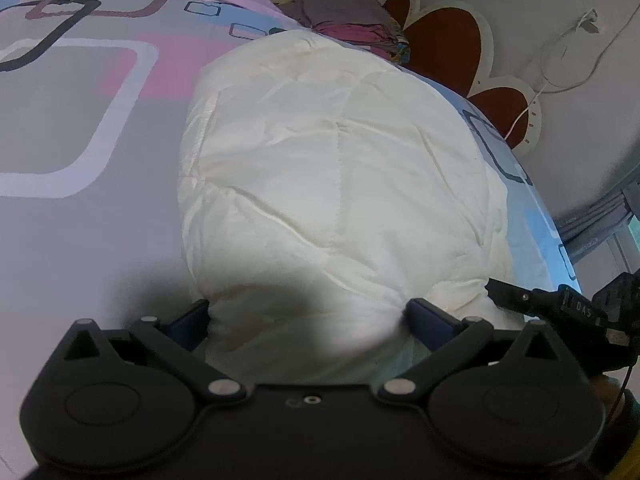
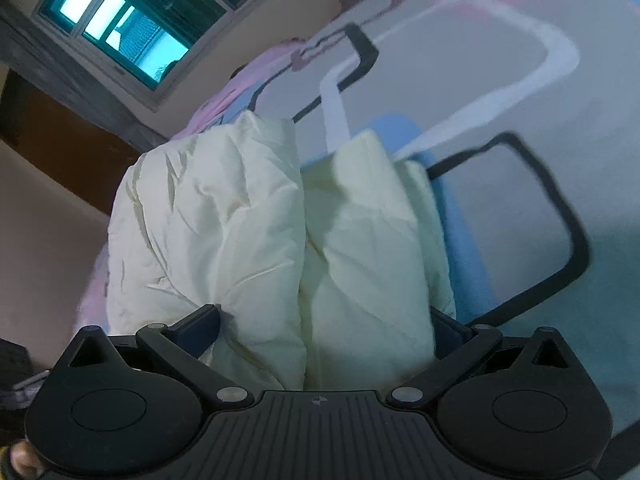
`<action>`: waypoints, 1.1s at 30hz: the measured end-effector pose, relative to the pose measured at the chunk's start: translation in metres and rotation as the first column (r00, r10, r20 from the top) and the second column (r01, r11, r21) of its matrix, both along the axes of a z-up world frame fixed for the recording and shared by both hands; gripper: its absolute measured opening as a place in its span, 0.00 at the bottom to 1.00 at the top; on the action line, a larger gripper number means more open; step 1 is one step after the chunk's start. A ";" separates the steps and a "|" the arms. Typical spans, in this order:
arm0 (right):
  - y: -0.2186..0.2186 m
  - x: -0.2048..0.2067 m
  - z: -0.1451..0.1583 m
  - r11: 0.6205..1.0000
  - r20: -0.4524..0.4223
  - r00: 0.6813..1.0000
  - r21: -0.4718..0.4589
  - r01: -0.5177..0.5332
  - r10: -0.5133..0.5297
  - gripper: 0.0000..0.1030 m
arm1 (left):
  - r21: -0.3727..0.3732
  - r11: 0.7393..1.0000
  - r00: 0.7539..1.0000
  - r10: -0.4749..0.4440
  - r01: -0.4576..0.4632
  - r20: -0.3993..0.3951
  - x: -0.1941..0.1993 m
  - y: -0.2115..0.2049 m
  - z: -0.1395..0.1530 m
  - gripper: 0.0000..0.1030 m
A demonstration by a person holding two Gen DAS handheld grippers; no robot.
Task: Fold large clothes
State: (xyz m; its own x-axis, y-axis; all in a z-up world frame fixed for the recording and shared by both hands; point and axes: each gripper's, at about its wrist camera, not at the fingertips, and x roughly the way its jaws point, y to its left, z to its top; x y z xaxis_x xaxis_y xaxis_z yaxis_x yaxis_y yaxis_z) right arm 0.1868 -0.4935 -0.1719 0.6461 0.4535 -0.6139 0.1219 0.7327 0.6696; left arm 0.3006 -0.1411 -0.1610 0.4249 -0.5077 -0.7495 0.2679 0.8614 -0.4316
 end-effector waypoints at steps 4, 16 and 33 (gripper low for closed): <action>0.005 0.001 0.000 1.000 0.000 1.000 0.020 -0.023 0.023 0.99 | 0.007 1.000 1.000 0.003 -0.003 0.005 -0.002 -0.005 0.003 0.95; 0.010 -0.002 0.012 0.995 0.023 1.000 0.101 -0.020 0.017 0.45 | 0.023 1.000 0.999 -0.004 0.003 0.048 -0.012 0.003 0.028 0.67; 0.085 0.037 0.060 0.976 0.143 0.984 0.178 -0.127 0.102 0.40 | 0.004 0.996 0.986 0.091 -0.093 0.140 -0.015 0.071 0.090 0.61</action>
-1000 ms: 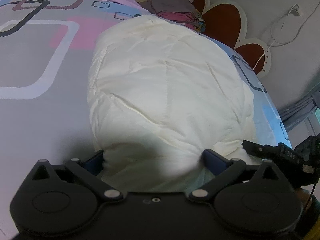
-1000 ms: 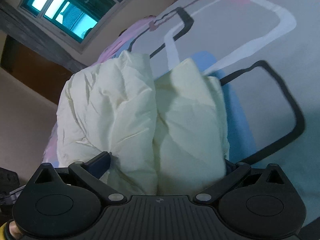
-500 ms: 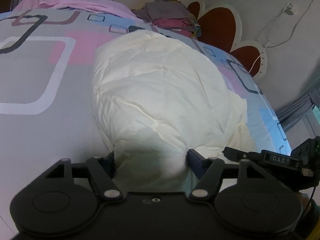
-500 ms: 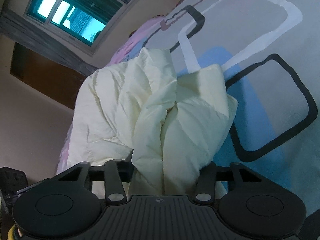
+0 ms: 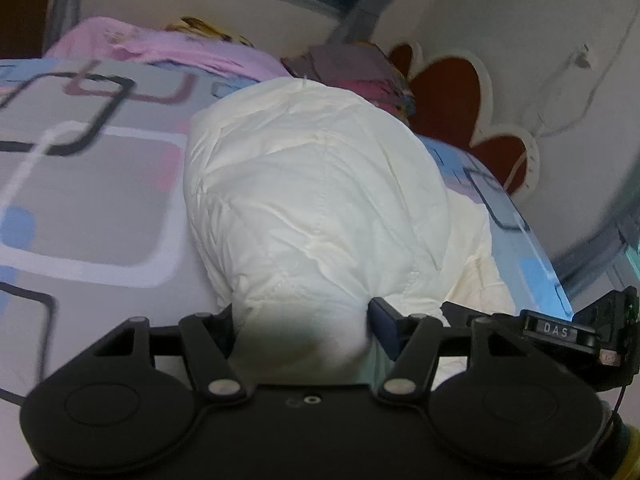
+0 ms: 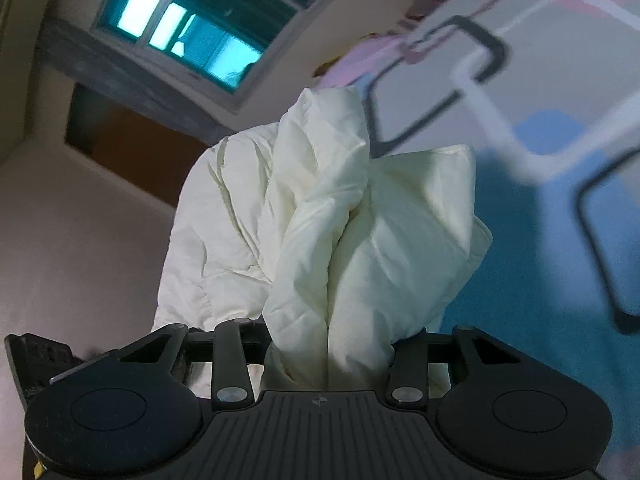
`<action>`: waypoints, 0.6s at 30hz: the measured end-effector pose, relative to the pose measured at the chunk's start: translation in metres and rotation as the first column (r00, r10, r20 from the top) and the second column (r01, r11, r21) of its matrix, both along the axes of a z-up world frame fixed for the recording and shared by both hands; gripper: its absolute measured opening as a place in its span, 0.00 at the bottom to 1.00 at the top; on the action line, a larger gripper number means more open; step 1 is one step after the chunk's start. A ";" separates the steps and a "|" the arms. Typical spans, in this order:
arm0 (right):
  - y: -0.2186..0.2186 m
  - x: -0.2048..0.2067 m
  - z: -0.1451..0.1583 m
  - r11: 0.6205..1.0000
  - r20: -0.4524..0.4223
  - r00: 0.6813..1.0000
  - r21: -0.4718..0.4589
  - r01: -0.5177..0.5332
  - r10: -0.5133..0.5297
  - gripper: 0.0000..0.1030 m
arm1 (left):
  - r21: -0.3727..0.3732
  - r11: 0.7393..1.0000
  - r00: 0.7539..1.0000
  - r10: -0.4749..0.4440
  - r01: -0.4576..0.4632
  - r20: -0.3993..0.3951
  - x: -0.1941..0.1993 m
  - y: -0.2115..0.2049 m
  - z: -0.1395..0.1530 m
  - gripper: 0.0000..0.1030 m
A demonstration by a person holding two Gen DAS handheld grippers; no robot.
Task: Fold large clothes
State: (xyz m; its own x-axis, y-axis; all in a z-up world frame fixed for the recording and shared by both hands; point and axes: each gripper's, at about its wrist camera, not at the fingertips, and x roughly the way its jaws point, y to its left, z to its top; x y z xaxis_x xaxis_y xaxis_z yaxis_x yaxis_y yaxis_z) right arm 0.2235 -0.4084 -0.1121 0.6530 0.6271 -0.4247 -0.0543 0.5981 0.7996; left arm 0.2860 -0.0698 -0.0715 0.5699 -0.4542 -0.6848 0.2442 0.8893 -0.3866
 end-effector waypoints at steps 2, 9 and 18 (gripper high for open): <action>0.019 0.009 0.004 1.000 0.011 1.000 0.004 -0.025 0.024 0.40 | -0.002 0.999 0.999 0.032 -0.032 0.015 0.001 0.020 0.007 0.61; 0.130 0.057 0.009 0.993 0.039 0.993 0.042 -0.112 0.110 0.40 | 0.008 0.991 0.989 0.132 -0.132 0.068 0.011 0.118 0.021 0.61; 0.315 0.119 -0.004 0.990 0.033 0.992 0.059 -0.126 0.124 0.40 | 0.048 0.983 0.979 0.172 -0.178 0.109 0.057 0.278 0.020 0.61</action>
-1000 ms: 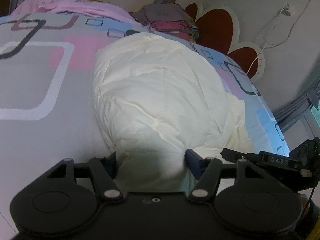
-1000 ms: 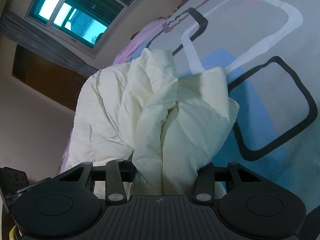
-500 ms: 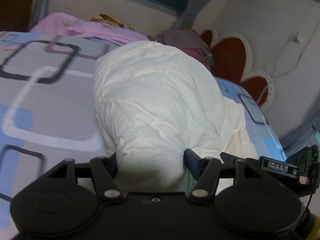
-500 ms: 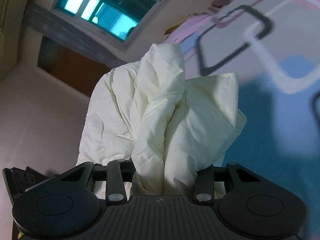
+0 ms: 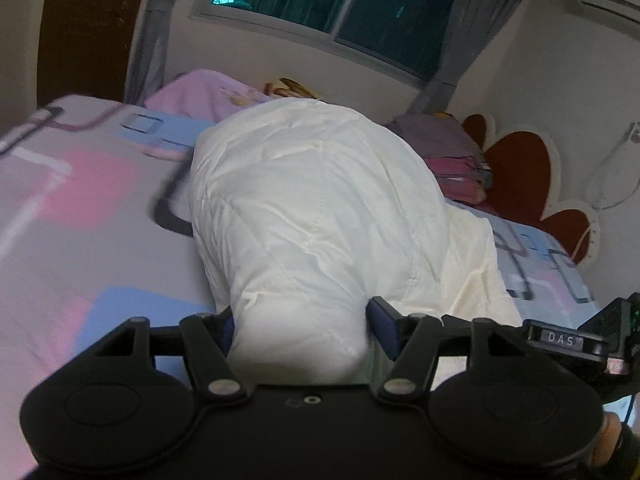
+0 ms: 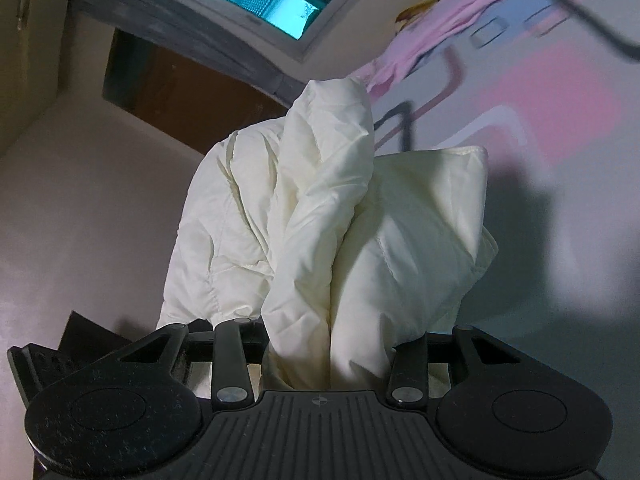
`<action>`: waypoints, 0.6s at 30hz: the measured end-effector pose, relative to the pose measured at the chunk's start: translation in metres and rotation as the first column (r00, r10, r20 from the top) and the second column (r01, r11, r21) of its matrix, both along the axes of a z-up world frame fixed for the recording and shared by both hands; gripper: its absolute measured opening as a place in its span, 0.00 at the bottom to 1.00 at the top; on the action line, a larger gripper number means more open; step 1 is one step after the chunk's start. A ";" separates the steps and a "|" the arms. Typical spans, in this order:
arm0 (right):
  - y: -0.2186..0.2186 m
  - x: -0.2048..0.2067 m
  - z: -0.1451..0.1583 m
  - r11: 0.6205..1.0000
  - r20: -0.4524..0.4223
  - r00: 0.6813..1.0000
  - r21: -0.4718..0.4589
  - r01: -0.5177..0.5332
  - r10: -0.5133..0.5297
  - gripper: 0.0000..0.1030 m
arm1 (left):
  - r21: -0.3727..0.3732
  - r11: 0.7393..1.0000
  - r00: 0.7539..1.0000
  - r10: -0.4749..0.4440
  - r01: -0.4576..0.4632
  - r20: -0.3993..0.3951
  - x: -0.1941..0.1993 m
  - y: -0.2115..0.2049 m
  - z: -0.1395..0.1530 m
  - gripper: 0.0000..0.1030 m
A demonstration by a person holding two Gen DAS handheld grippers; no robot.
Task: Fold large clothes
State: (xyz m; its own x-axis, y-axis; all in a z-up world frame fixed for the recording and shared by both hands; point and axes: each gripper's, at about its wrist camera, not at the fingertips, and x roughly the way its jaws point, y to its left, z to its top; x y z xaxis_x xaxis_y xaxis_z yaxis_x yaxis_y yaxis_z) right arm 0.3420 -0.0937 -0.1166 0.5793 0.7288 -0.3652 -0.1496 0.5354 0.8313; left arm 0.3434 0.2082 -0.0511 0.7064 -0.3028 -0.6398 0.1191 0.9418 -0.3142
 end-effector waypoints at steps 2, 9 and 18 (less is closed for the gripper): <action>0.032 0.014 -0.005 1.000 -0.008 1.000 0.006 0.006 -0.006 0.40 | 0.010 1.000 1.000 0.001 -0.001 0.000 0.014 0.029 -0.002 0.61; 0.093 0.050 -0.032 0.999 -0.062 0.998 -0.033 0.029 -0.031 0.40 | 0.080 0.997 1.000 -0.018 0.016 0.019 0.045 0.084 -0.031 0.62; 0.100 0.047 -0.061 0.981 -0.091 0.991 -0.172 0.086 -0.103 0.60 | 0.167 0.985 0.998 -0.045 0.037 0.043 0.035 0.085 -0.071 0.78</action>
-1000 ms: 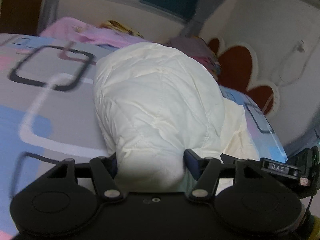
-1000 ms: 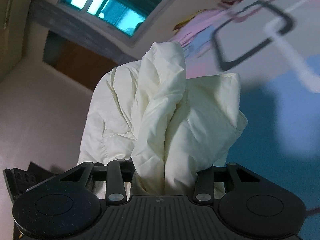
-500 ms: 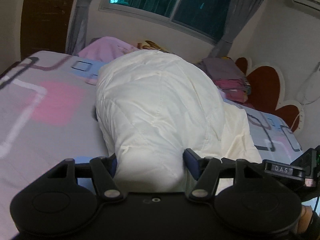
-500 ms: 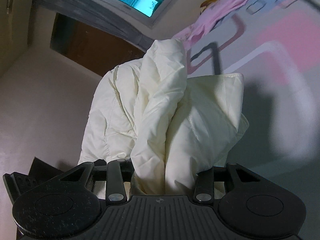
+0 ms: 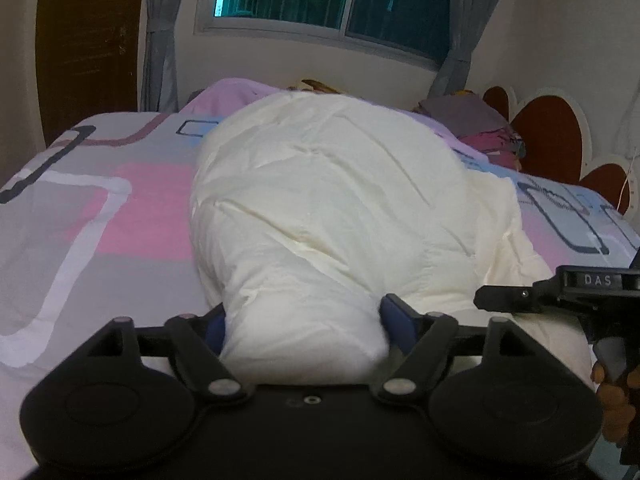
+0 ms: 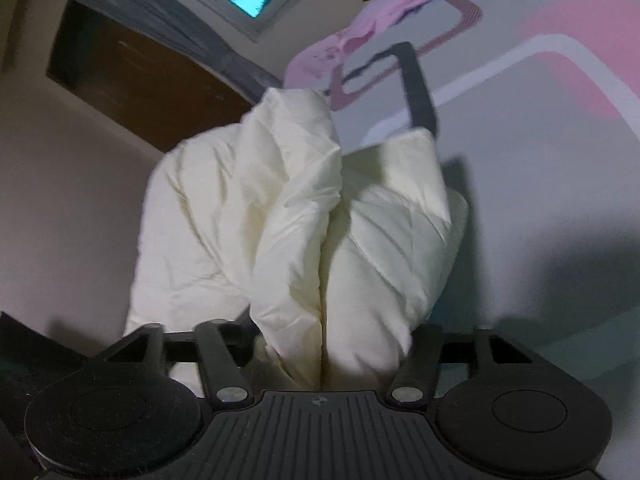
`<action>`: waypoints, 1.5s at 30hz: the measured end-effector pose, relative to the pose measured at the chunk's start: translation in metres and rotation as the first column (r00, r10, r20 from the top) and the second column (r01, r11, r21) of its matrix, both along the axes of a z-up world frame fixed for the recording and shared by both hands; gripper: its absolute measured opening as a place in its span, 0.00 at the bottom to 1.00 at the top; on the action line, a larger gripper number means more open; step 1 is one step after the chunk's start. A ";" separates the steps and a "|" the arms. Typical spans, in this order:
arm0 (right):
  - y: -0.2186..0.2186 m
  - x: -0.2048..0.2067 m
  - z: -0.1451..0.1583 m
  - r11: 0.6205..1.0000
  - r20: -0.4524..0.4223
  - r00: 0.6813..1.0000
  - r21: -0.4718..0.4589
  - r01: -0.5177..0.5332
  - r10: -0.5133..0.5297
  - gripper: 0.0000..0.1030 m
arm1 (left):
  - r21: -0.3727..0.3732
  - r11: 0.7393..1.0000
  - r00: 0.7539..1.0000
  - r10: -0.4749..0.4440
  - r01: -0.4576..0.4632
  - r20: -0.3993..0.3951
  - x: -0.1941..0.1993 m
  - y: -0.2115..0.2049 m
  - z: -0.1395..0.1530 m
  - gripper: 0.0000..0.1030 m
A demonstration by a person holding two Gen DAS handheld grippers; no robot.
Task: Fold large clothes
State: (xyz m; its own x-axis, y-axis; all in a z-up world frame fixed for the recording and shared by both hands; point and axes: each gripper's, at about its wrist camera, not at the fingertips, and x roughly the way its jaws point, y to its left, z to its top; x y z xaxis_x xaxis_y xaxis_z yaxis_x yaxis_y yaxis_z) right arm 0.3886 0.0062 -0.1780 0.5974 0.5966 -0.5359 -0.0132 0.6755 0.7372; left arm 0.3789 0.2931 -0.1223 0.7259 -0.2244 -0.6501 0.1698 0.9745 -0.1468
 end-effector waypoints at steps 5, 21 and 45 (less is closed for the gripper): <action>-0.001 -0.028 0.035 0.995 0.035 0.999 -0.089 0.043 -0.040 0.60 | 0.029 1.000 1.000 -0.003 0.003 -0.017 -0.003 -0.001 0.013 0.80; 0.049 -0.018 0.109 0.848 0.370 0.926 -0.464 0.256 -0.077 0.60 | 0.084 0.996 1.000 0.004 -0.004 -0.001 -0.034 -0.012 0.031 0.78; 0.076 0.041 0.040 0.819 0.170 0.985 -0.561 0.118 -0.026 0.66 | 0.033 0.998 0.998 0.050 -0.048 -0.042 -0.027 -0.007 0.034 0.91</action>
